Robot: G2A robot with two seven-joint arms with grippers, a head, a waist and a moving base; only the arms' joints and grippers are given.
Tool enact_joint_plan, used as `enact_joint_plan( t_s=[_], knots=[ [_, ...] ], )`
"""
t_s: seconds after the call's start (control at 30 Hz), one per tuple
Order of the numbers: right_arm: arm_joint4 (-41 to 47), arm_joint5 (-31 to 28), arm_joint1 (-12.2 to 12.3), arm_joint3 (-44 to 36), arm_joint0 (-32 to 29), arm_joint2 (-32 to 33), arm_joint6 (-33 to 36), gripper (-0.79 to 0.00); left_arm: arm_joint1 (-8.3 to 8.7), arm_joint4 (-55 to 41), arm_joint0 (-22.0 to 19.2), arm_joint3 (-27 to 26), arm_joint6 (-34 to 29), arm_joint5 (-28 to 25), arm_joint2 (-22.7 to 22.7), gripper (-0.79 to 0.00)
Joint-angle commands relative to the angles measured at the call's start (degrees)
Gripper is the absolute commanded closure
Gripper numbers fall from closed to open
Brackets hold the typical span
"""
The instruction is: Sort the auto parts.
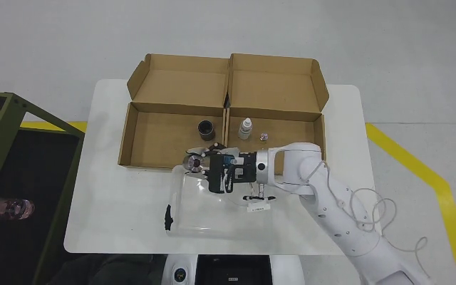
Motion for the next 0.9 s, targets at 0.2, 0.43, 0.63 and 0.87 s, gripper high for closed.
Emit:
enact_joint_plan(
  t_s=[0.2,0.43,0.63,0.87],
  knots=[
    [-0.1,1.8,-0.4,4.1,2.2,-0.6,-1.8,0.0,0.0,0.0,0.0,0.0,0.0,0.0,0.0,-0.785],
    [3.1,3.4,-1.5,10.0,5.8,-2.8,0.0,0.0,0.0,0.0,0.0,0.0,0.0,0.0,0.0,-0.785],
    [2.6,2.4,-2.7,16.1,10.8,-5.9,2.6,0.0,0.0,0.0,0.0,0.0,0.0,0.0,0.0,-0.785],
    [2.3,0.6,-4.4,22.7,15.5,-10.1,3.3,0.0,0.0,0.0,0.0,0.0,0.0,0.0,0.0,-0.785]
  ],
)
